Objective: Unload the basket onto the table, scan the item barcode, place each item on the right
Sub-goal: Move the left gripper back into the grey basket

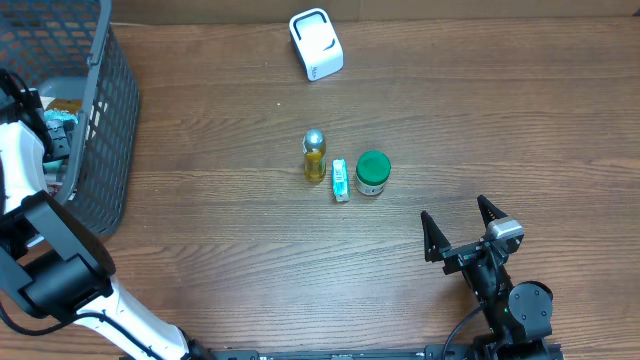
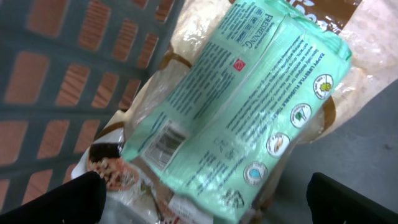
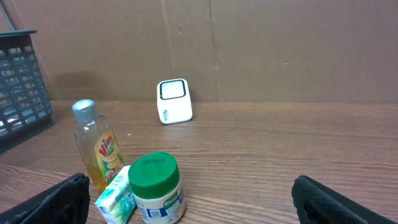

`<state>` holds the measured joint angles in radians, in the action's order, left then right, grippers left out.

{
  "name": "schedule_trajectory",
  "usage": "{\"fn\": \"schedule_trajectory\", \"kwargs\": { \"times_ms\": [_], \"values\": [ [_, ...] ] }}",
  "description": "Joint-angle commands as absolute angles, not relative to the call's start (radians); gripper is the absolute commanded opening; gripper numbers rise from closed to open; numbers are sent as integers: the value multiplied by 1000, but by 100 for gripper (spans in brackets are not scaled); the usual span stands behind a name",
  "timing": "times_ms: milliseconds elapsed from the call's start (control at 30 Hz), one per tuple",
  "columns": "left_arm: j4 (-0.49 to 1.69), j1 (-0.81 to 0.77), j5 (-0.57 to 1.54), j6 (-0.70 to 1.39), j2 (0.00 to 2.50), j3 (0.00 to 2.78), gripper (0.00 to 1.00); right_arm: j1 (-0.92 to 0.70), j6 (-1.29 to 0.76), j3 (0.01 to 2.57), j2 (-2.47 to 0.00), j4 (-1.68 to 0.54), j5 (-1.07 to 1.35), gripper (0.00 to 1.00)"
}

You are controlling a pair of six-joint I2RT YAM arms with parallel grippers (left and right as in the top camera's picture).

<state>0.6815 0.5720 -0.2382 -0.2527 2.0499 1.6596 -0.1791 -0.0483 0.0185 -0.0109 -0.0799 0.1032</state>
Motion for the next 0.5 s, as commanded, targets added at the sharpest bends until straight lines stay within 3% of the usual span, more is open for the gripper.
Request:
{"fn": "schedule_trajectory", "kwargs": {
  "times_ms": [0, 467],
  "values": [
    [660, 578, -223, -313, 2073, 1671, 100, -184, -44, 8, -3, -76, 96, 100],
    [641, 591, -181, -420, 2129, 1671, 100, -184, -44, 8, -3, -76, 96, 100]
  ]
}}
